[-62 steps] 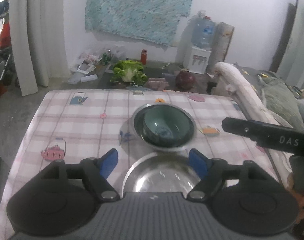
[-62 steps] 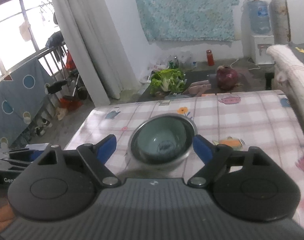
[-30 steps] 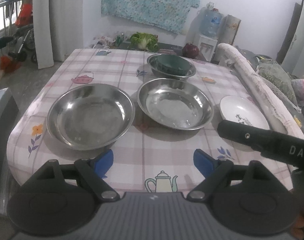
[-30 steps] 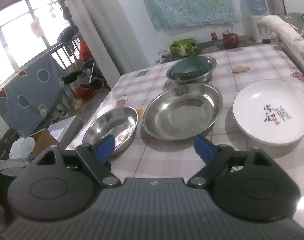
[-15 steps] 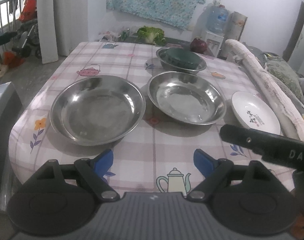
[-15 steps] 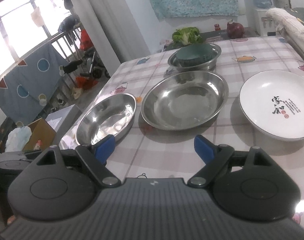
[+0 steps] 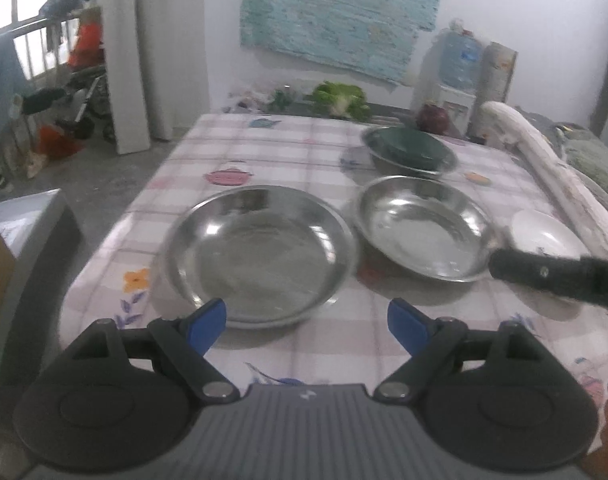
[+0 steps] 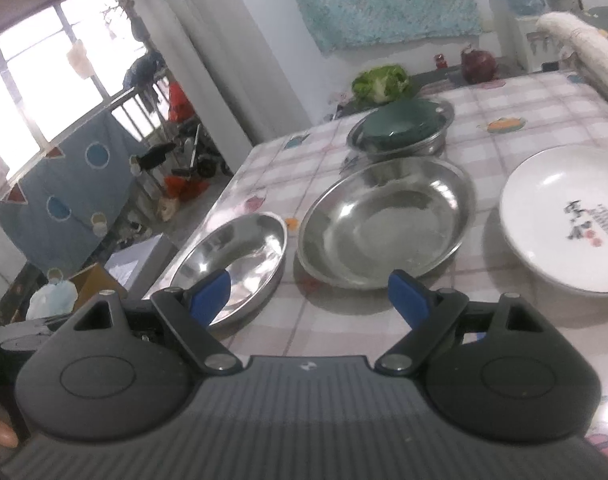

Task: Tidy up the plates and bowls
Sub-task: 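Close the left gripper on the large steel plate rim while the right grips the smaller plate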

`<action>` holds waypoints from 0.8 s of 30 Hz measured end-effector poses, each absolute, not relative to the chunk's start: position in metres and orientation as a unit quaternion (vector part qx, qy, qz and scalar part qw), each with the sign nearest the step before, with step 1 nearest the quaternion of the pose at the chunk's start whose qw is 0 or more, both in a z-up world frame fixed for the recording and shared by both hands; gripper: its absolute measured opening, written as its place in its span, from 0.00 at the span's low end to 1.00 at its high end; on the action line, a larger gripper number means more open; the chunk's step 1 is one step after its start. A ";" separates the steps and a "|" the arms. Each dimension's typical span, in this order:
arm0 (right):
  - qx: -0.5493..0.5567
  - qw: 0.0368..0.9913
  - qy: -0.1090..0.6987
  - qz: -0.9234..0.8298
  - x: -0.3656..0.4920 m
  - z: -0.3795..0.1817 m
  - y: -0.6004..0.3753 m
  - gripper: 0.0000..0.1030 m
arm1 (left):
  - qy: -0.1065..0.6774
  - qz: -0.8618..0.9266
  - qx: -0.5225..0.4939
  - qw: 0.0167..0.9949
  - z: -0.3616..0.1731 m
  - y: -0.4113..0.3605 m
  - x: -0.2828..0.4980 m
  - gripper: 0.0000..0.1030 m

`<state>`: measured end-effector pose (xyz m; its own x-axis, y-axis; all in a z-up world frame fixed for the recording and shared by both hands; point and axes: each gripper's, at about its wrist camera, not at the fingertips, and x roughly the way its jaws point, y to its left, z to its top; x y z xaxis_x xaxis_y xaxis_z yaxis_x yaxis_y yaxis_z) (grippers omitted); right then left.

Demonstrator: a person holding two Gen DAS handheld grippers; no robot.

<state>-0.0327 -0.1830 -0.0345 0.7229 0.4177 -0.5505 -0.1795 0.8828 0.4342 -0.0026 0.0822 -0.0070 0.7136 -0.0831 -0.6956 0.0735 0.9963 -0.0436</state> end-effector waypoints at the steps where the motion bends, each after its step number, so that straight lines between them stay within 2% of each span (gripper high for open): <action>1: 0.174 0.909 0.339 0.167 -0.030 -0.037 -0.178 0.84 | 0.376 -0.036 -0.011 0.926 -0.009 0.088 0.000 0.87; 6: 0.157 0.905 0.350 0.182 -0.016 -0.043 -0.150 0.84 | 0.381 -0.006 -0.040 0.924 -0.020 0.116 0.012 0.86; 10: 0.166 0.898 0.355 0.199 -0.002 -0.049 -0.129 0.80 | 0.381 0.020 -0.031 0.924 -0.026 0.129 0.024 0.81; 14: 0.180 0.886 0.376 0.203 0.019 -0.066 -0.109 0.64 | 0.377 0.037 -0.025 0.925 -0.034 0.142 0.040 0.75; 17: 0.187 0.879 0.393 0.197 0.034 -0.079 -0.096 0.53 | 0.381 0.048 -0.027 0.923 -0.041 0.154 0.055 0.67; 18: 0.187 0.878 0.396 0.191 0.039 -0.082 -0.093 0.51 | 0.383 0.051 -0.027 0.922 -0.044 0.158 0.060 0.63; 24: 0.189 0.875 0.409 0.179 0.058 -0.097 -0.079 0.37 | 0.409 0.058 0.003 0.911 -0.058 0.166 0.086 0.53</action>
